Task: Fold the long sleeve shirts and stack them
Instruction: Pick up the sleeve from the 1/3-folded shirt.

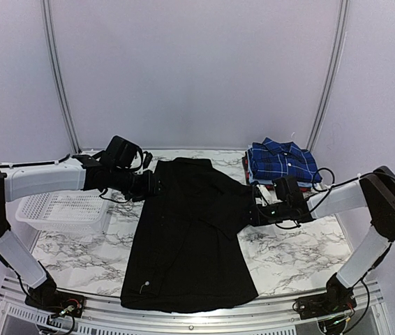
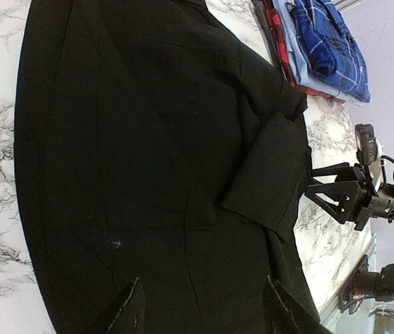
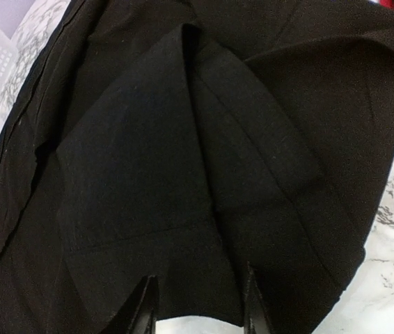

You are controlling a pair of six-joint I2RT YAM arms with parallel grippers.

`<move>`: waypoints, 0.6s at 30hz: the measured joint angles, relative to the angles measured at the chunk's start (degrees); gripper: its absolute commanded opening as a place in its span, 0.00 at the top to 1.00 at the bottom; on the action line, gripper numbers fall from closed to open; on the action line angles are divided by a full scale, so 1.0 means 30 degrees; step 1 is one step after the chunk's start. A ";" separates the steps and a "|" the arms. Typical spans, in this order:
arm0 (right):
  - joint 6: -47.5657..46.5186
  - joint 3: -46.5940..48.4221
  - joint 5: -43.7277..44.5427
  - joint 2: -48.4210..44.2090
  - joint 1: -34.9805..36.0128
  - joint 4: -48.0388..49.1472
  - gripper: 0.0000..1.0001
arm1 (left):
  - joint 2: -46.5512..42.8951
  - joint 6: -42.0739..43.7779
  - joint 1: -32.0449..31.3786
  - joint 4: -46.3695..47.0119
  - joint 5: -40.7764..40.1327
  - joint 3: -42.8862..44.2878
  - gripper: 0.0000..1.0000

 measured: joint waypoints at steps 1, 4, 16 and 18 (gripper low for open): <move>0.0022 0.0102 -0.0131 0.0007 0.0000 -0.0095 0.77 | 0.0000 0.0066 -0.0073 0.0000 -0.0007 0.0000 0.40; 0.0095 0.0444 -0.0634 0.0000 0.0051 -0.0437 0.92 | 0.0000 0.0415 -0.0423 -0.0007 -0.0015 0.0000 0.40; 0.1501 0.2382 -0.2776 -0.0087 0.1974 -0.2149 1.00 | 0.0124 0.2579 -0.3388 0.0087 -0.1035 0.0714 0.38; 0.2091 0.2798 -0.3220 -0.0095 0.2317 -0.2222 1.00 | 0.0335 0.2834 -0.4000 0.0357 -0.1406 0.0729 0.38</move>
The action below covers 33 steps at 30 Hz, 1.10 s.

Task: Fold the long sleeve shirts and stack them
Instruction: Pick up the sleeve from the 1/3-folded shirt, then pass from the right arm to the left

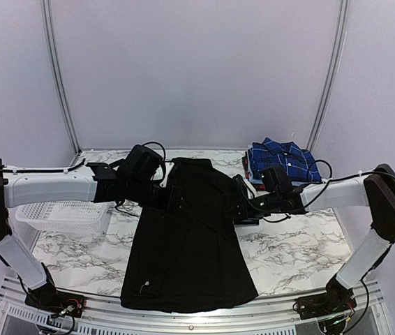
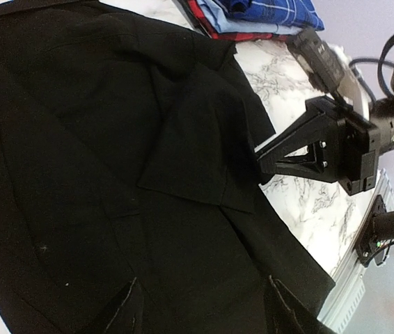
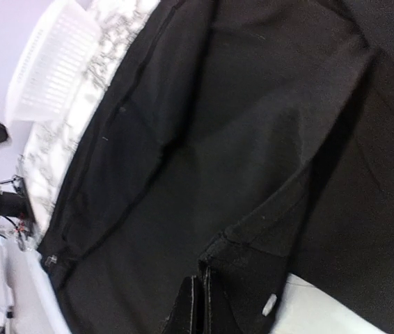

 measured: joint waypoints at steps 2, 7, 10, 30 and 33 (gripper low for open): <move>0.0874 0.0437 -0.0401 0.0000 0.0342 0.0000 1.00 | 0.0350 0.0131 -0.0474 0.0299 -0.0350 0.0007 0.37; 0.3665 0.0852 -0.1282 0.0000 0.0852 0.1049 1.00 | 0.1435 0.0189 -0.1362 0.1326 -0.1064 0.0000 0.36; 0.5377 0.0860 -0.1428 0.0000 0.0991 0.2062 1.00 | 0.1967 0.0160 -0.1625 0.1989 -0.1413 0.0000 0.35; 1.0579 0.2572 -0.1005 0.1821 0.2266 0.6288 1.00 | 0.3883 0.0073 -0.1967 0.4146 -0.3497 0.0481 0.51; 1.0571 0.2579 -0.0787 0.1821 0.2273 0.6324 1.00 | 0.4328 0.0182 -0.1967 0.4073 -0.4335 0.0823 0.82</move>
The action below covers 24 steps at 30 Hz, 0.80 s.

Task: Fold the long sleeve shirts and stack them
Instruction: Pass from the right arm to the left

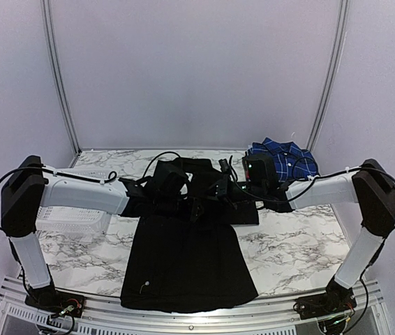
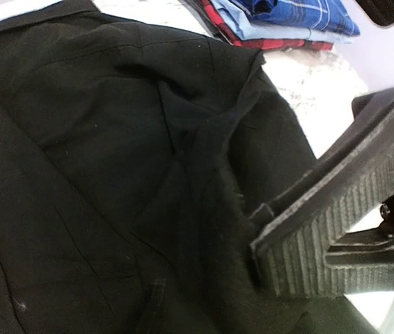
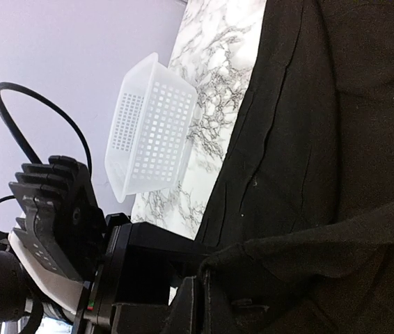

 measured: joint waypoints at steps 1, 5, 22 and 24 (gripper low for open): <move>-0.0015 0.0000 0.0073 0.0000 0.0015 -0.0022 0.99 | 0.0102 -0.0124 0.0000 -0.0007 -0.0168 0.0080 0.94; -0.0612 0.0073 0.0721 -0.0051 0.0131 -0.0517 0.78 | 0.0240 -0.0058 -0.0015 -0.0189 -0.0379 0.0510 1.00; -0.7890 0.0772 1.0805 -0.6084 0.0197 -0.7868 0.42 | -0.3657 -0.0044 -0.0044 -0.3271 0.0510 0.3898 1.00; -0.8160 -0.0051 1.1970 -0.6980 0.0029 -0.8349 0.41 | -0.3657 0.0007 -0.0044 -0.3577 0.0117 0.5238 1.00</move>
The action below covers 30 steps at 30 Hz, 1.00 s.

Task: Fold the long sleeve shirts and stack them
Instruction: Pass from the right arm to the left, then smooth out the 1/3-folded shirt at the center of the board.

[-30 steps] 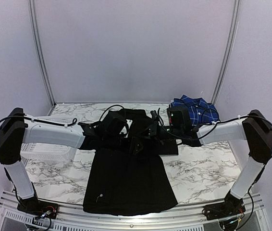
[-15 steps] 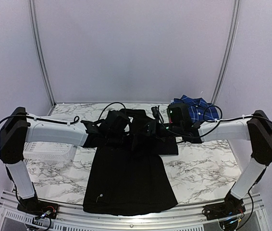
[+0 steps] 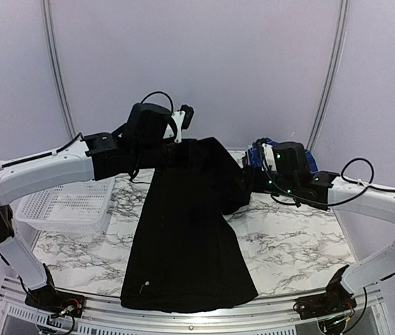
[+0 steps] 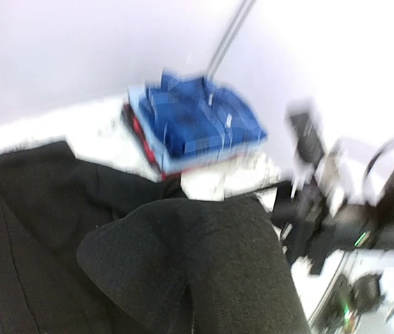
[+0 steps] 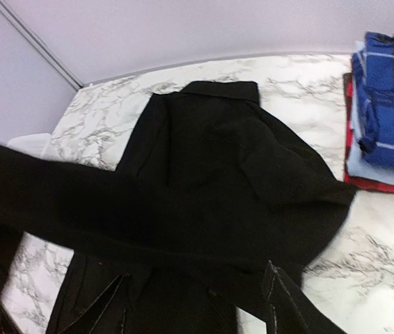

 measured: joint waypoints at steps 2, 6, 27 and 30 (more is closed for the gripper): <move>-0.0036 -0.0984 0.0546 -0.0772 -0.0248 -0.0226 0.42 | -0.0007 0.0058 0.0087 -0.0313 -0.0517 0.1282 1.00; 0.0044 -0.3198 0.1086 -0.1945 -0.1282 -0.0408 0.42 | -0.0015 0.0313 0.0342 -0.0627 -0.1559 0.2929 1.00; -0.1814 -0.4634 -0.0641 0.3759 0.0444 0.6324 0.30 | -0.0007 0.1647 0.2681 -0.1756 -0.2565 0.5916 1.00; -0.1960 -0.4036 -0.0576 0.5107 0.0576 0.6936 0.35 | -0.0007 0.1712 0.2688 -0.1763 -0.2557 0.5916 1.00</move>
